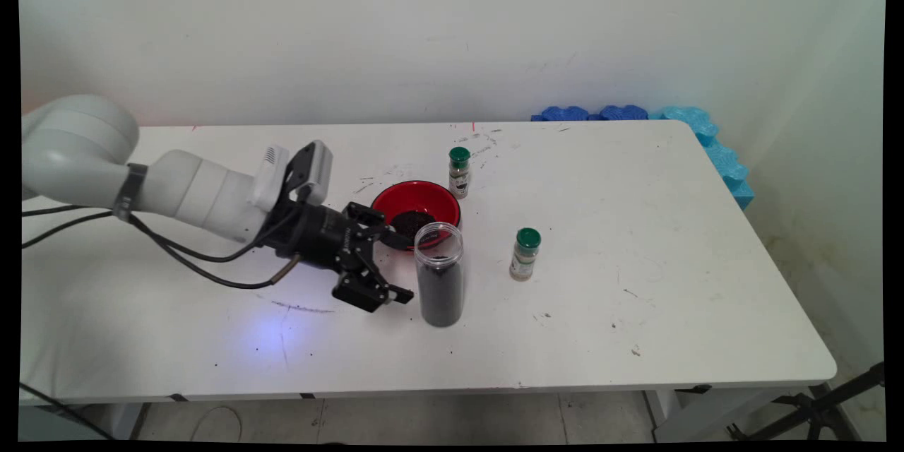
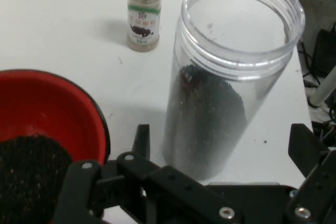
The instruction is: Pick up the black seasoning powder from the table
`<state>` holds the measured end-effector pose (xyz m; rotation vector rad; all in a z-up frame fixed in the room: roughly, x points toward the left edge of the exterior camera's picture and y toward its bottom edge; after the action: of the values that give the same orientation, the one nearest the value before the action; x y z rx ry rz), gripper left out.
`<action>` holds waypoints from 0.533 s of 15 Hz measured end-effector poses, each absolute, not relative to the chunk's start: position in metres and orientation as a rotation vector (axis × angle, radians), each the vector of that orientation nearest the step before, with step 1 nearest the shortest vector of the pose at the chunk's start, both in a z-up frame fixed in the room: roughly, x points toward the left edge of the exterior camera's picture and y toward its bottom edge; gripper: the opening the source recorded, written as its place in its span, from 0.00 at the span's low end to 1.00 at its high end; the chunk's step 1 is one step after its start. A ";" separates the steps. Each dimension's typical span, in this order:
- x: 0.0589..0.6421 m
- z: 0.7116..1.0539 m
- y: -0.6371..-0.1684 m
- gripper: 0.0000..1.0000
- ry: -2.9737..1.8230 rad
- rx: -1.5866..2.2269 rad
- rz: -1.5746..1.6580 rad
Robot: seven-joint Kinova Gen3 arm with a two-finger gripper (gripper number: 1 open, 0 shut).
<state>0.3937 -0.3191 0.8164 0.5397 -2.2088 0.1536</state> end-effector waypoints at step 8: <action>0.375 0.808 -0.329 1.00 -2.194 0.511 0.149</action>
<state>0.3753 -0.3286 0.8078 0.5112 -2.1941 0.1492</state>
